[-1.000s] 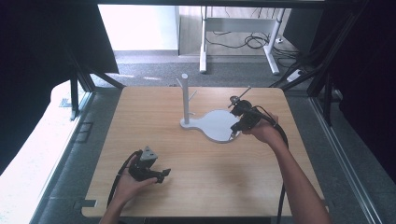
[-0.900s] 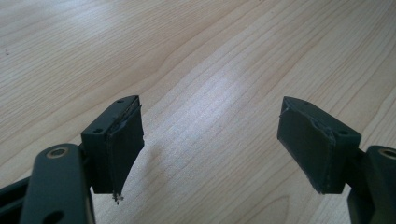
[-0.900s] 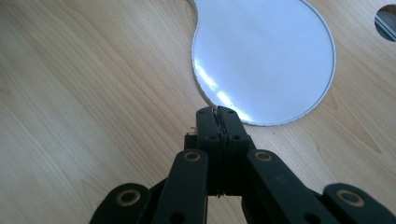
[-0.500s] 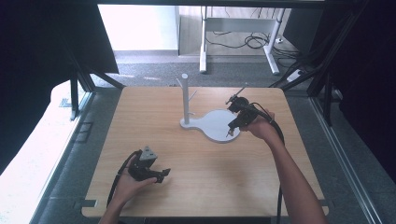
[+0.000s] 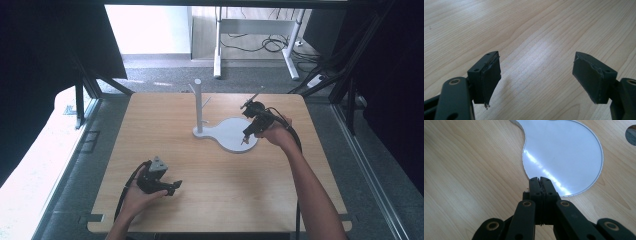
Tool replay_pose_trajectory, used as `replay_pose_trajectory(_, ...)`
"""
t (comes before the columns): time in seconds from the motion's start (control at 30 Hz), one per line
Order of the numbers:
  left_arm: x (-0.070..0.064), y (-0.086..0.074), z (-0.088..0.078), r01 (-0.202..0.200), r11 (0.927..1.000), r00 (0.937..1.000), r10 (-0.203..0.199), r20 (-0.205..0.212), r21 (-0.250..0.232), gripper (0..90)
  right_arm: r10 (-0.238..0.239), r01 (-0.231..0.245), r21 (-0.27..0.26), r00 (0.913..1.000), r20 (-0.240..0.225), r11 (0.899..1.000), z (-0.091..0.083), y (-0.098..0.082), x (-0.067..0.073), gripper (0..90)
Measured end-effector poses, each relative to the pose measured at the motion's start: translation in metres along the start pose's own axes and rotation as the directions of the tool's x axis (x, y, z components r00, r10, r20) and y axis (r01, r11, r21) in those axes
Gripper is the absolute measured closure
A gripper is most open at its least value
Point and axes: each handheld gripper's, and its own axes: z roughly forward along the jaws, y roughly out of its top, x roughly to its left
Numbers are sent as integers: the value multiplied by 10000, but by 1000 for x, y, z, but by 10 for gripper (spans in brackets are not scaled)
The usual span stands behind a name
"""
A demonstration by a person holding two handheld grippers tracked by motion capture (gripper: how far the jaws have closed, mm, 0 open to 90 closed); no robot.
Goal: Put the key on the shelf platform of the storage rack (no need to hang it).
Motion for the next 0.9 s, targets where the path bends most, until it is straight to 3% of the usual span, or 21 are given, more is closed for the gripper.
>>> replay_pose_trajectory(0.9,0,0,-1,65,10000,10000,-64,57,-27,228,190,-190,90,9998,-58,9998,10,17,-8,896)
